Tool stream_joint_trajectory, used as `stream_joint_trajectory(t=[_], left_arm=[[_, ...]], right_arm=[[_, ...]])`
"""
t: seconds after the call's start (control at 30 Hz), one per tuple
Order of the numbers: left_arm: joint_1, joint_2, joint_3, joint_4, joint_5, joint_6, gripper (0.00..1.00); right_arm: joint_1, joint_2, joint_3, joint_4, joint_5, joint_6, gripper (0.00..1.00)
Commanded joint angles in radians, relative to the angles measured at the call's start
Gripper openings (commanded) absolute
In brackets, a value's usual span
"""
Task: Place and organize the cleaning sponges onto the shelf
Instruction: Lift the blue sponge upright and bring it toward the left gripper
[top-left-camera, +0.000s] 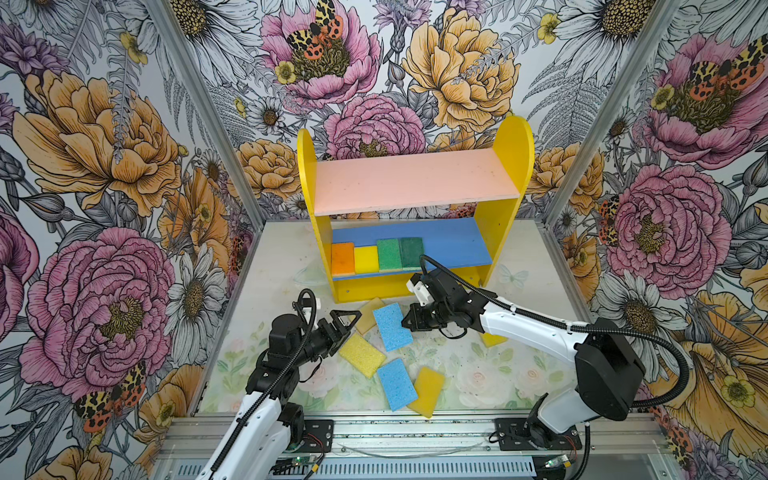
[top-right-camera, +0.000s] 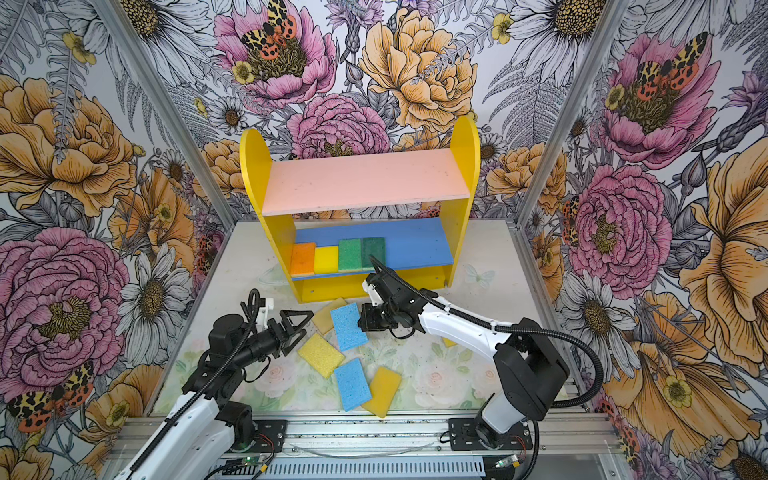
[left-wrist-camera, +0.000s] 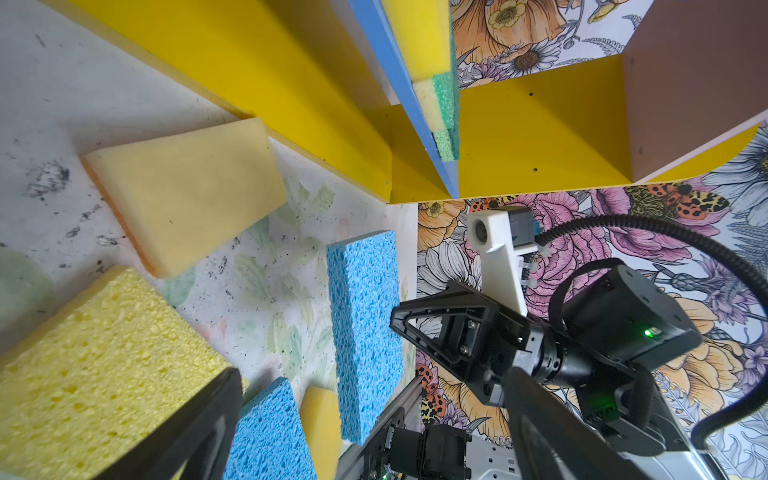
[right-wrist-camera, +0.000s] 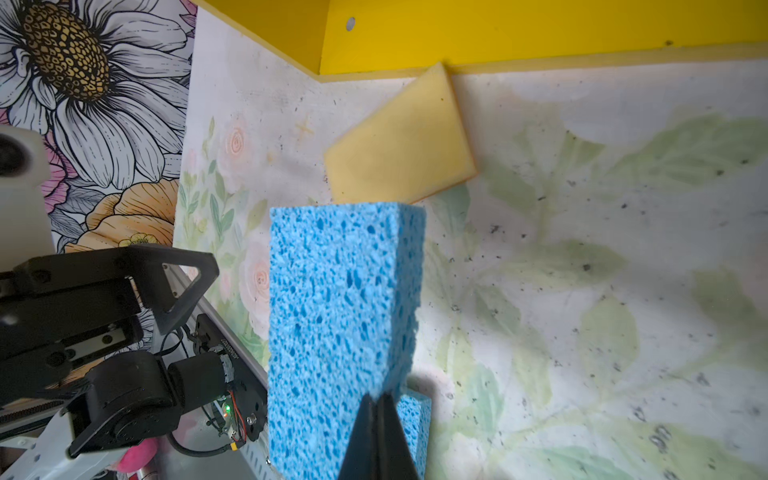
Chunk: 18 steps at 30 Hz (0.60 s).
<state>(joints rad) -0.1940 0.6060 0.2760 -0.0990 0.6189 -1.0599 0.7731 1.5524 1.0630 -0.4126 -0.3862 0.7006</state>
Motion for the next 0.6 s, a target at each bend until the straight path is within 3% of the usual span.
stream_joint_trajectory(t=[0.0, 0.37, 0.57], left_arm=[[0.004, 0.012, -0.019, 0.102, 0.03, -0.032, 0.99], [0.032, 0.045, -0.025, 0.221, 0.098, -0.055, 0.97], [0.106, 0.044, -0.03, 0.236, 0.15, -0.051, 0.95]], right_arm=[[0.01, -0.008, 0.028, 0.038, -0.016, -0.027, 0.0], [0.014, 0.002, 0.059, 0.076, -0.056, -0.015, 0.0], [0.011, 0.02, 0.091, 0.08, -0.074, -0.023, 0.0]])
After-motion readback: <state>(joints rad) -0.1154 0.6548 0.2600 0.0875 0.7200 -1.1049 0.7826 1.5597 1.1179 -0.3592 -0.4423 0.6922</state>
